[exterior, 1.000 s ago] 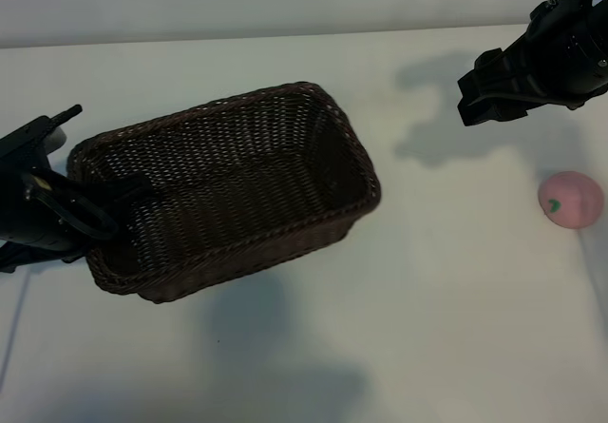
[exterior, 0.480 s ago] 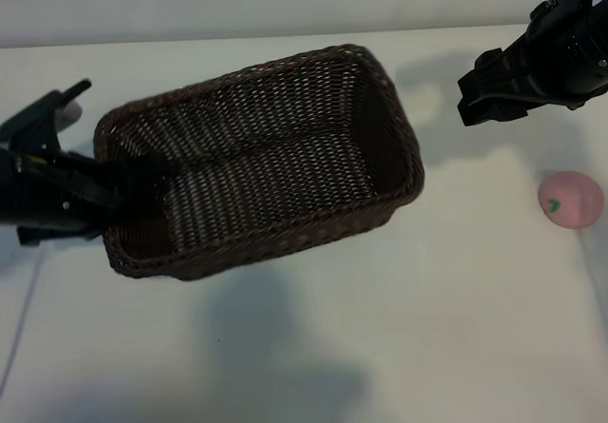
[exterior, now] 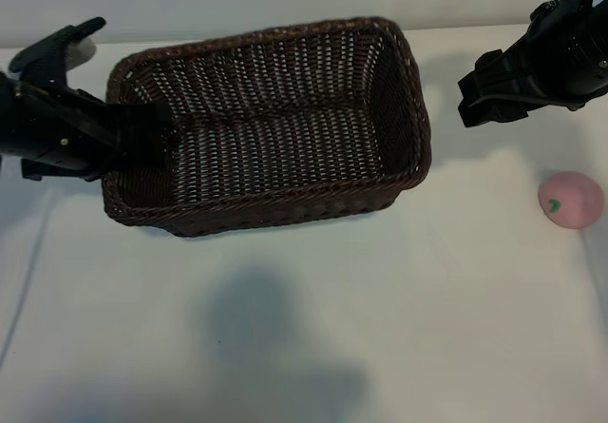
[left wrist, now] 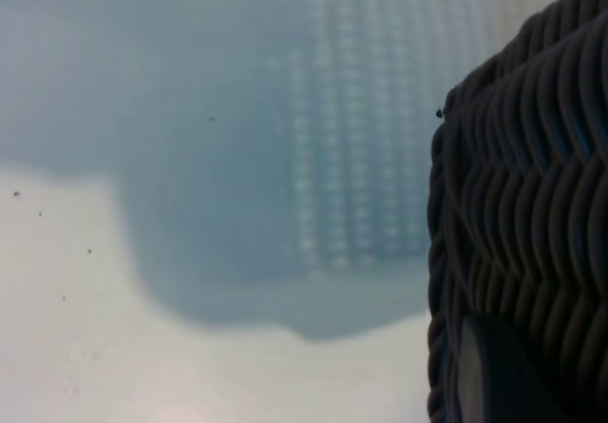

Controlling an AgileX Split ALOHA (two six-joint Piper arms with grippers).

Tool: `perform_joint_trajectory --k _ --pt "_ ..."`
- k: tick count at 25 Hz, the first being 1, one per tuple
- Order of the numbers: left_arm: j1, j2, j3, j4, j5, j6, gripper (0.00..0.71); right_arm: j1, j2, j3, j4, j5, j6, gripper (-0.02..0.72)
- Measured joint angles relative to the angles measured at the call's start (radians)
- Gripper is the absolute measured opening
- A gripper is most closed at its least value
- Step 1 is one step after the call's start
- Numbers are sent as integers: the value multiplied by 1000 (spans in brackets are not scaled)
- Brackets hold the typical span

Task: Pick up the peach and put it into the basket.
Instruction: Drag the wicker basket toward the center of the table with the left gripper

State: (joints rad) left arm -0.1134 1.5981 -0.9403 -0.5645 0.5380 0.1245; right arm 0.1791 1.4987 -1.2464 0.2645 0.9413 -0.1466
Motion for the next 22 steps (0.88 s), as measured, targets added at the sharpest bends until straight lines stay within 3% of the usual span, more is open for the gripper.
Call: perform_joint_trajectory --k 7,16,22 --pt "-2 132 -105 6 24 27 160 0 0 0 0 1 1 593" --pt "-68 244 -214 5 33 49 160 0 0 0 0 1 1 593" --pt "-75 308 -229 4 24 49 160 0 0 0 0 0 1 593"
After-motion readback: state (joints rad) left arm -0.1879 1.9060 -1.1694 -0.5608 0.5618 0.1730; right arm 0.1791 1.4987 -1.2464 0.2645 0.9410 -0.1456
